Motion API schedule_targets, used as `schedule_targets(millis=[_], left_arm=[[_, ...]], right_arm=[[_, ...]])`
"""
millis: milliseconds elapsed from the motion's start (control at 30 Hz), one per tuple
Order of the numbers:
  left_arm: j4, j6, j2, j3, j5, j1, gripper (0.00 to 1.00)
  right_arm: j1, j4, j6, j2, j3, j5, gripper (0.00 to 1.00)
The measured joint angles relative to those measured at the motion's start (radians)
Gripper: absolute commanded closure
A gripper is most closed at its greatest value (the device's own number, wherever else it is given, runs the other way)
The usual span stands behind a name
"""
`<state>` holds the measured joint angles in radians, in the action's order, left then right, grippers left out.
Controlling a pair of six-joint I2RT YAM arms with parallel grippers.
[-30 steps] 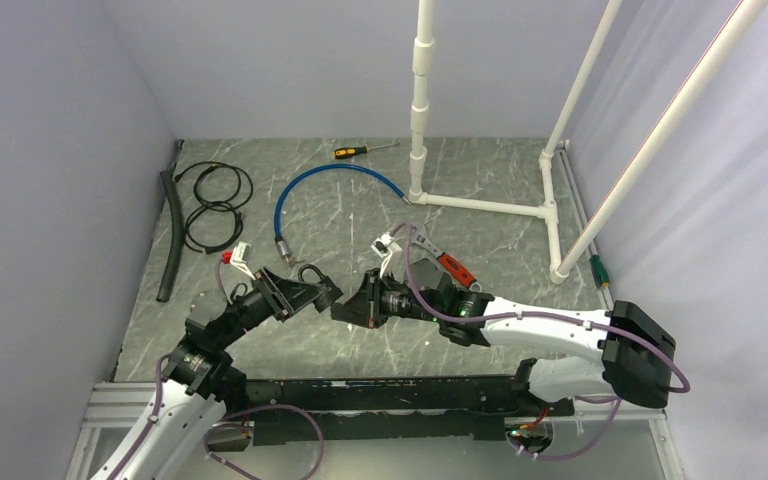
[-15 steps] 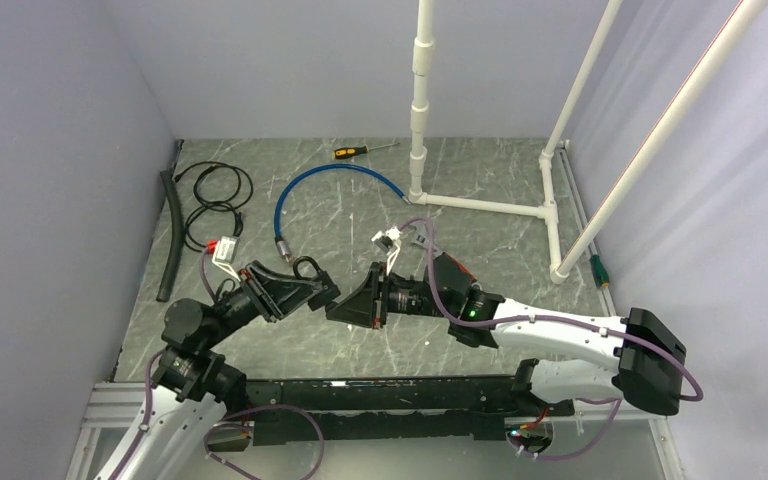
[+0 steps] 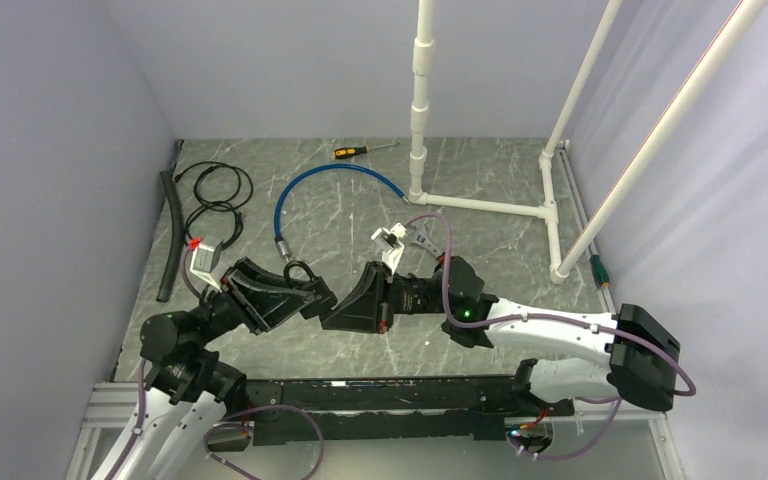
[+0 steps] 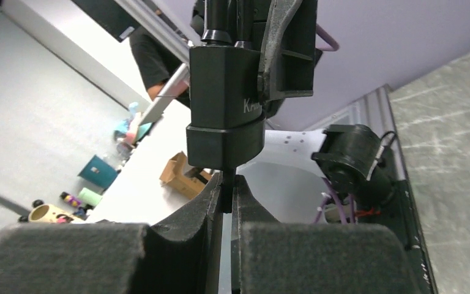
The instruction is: Unlock with the key
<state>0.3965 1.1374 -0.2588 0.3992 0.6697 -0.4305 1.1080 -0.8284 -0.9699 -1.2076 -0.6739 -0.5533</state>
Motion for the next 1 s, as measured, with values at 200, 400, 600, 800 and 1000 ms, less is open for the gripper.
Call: schedule_targets(millis=[200, 400, 600, 800, 1000], left_arm=[[0.113, 0.003, -0.025, 0.011, 0.032, 0.000, 1.00], [0.222, 0.010, -0.054, 0.020, 0.037, 0.000, 1.00], [0.363, 0.025, -0.102, 0.033, 0.059, -0.001, 1.00], [0.438, 0.027, -0.142, 0.069, 0.071, -0.001, 1.00], [0.463, 0.026, -0.142, 0.073, 0.078, -0.001, 1.00]], right_arm=[[0.001, -0.186, -0.107, -0.069, -0.004, -0.049, 1.00], [-0.002, -0.328, -0.193, -0.141, -0.039, -0.094, 1.00], [-0.003, -0.449, -0.260, -0.200, -0.085, -0.148, 1.00], [-0.008, -0.542, -0.335, -0.266, -0.152, -0.193, 1.00], [-0.010, -0.611, -0.429, -0.334, -0.205, -0.242, 1.00]])
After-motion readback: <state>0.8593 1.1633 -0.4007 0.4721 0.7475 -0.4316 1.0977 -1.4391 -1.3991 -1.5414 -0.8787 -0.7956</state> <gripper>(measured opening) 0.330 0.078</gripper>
